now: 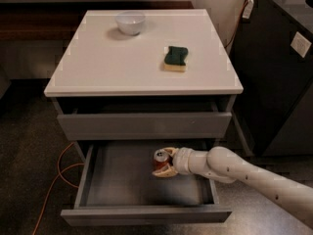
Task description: Place coke can into middle drawer
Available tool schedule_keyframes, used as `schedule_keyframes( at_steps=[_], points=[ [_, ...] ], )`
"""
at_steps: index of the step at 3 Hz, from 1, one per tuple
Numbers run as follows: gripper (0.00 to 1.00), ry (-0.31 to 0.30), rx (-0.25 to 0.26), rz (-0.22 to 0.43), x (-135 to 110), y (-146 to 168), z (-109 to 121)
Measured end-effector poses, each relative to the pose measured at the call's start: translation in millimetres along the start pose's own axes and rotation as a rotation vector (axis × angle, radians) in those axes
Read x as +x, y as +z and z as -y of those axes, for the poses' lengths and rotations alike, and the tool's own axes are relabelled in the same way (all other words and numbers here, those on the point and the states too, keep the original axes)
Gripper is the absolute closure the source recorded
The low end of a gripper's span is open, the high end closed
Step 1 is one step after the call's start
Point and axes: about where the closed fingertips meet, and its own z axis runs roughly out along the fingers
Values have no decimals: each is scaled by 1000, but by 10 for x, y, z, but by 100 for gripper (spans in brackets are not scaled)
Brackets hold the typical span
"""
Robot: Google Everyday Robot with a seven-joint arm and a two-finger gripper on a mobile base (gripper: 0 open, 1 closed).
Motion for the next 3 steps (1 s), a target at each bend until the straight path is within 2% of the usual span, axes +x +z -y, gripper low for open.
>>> schedule_keyframes(
  at_steps=[1,2,3],
  points=[
    [100,0,1,14,197,184,39],
    [100,2,0,23,292,351,54],
    [75,18,12,24,450,495,71]
  ],
)
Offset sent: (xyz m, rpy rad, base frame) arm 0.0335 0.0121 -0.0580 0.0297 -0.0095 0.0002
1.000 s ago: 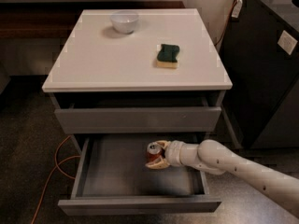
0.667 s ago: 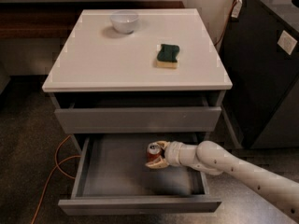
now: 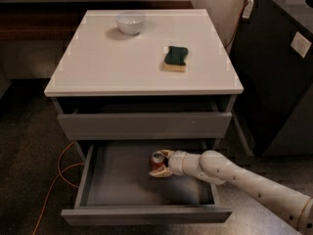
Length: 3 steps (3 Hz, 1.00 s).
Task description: Place coke can into middle drawer
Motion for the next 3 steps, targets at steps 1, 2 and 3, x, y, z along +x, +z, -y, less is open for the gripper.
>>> schedule_keyframes(
  at_steps=[1,2,3],
  points=[
    [46,17,9,-2,134,46,-3],
    [15,34,11,-6,225,70,-16],
    [0,43,5,-14,279,91,-27]
  ],
)
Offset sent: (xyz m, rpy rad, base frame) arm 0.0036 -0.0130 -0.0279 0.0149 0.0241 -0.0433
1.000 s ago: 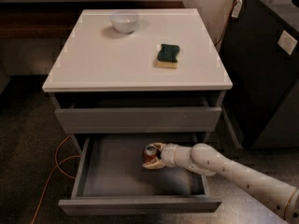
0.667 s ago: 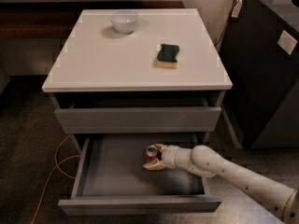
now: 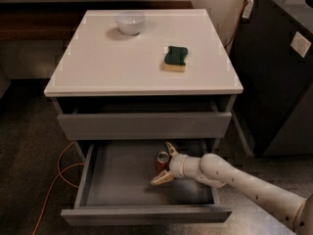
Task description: Place coke can into middle drawer
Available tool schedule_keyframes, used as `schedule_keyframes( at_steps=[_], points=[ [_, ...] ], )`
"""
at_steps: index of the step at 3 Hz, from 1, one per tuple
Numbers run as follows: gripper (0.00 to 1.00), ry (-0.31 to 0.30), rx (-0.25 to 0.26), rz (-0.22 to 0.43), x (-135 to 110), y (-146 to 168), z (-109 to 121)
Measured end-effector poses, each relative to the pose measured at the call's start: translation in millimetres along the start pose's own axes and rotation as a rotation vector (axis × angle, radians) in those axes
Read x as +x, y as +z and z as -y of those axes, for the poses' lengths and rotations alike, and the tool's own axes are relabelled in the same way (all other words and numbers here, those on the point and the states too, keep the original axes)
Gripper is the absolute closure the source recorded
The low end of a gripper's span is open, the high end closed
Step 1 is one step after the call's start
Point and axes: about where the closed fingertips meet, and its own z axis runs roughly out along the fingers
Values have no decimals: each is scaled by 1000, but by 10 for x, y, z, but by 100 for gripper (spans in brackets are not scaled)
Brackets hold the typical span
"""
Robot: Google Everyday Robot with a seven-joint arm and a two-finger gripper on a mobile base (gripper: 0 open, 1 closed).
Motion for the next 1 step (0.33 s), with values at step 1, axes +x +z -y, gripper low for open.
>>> schedule_keyframes(
  at_steps=[1],
  points=[
    [0,0,0,0,0,0,0]
  ],
)
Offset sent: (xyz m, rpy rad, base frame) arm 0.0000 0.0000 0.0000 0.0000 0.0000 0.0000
